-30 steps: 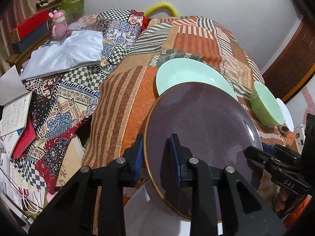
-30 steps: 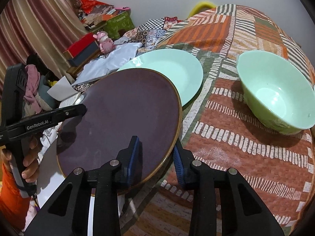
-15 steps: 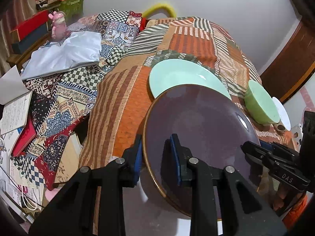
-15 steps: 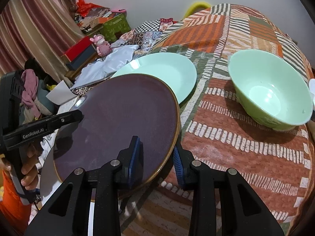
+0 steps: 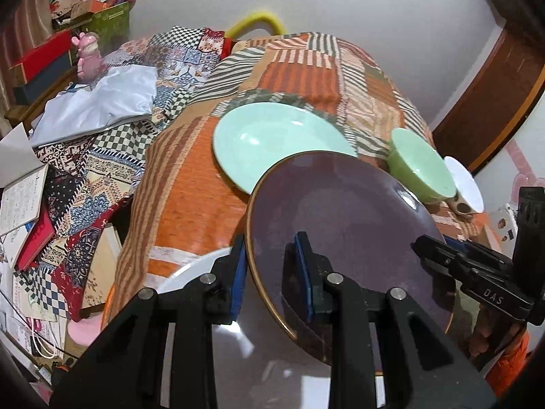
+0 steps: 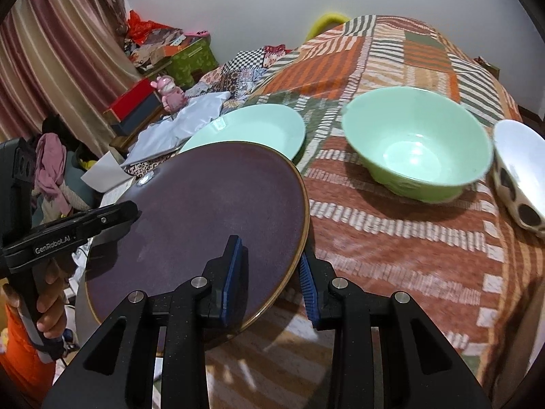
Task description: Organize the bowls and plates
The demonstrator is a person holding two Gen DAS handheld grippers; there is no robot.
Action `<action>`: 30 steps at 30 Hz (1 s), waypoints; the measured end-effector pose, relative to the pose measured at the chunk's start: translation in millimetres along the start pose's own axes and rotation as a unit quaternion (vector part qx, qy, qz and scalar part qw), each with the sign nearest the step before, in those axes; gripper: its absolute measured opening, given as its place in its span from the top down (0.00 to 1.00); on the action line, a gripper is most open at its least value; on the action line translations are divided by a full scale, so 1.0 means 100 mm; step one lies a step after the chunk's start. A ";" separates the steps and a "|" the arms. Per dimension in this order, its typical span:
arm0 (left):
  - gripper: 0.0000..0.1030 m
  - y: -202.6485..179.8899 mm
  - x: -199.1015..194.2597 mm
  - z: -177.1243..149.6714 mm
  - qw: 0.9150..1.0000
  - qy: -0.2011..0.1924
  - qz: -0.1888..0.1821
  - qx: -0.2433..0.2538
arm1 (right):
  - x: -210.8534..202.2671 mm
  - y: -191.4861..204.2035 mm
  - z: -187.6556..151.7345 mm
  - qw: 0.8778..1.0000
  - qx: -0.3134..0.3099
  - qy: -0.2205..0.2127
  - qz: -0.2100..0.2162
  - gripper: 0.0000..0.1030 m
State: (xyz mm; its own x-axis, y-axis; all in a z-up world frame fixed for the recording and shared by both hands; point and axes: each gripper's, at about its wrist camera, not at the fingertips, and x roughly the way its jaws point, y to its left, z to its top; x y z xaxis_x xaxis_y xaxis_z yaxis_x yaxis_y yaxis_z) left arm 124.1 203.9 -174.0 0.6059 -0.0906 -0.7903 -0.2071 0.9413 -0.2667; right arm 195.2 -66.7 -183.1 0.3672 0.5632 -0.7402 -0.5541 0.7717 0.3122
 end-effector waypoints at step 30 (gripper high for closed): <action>0.74 -0.98 -0.36 -0.44 0.999 -0.012 -0.033 0.041 | -0.87 -0.42 -0.49 0.998 0.022 -0.050 -0.031 0.71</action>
State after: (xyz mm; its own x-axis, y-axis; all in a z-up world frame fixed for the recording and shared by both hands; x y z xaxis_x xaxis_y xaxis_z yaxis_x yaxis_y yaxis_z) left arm 88.4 100.7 -143.8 0.6344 -0.1457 -0.7592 -0.1036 0.9572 -0.2702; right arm 150.3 -162.1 -161.0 0.4741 0.5392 -0.6960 -0.4957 0.8168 0.2951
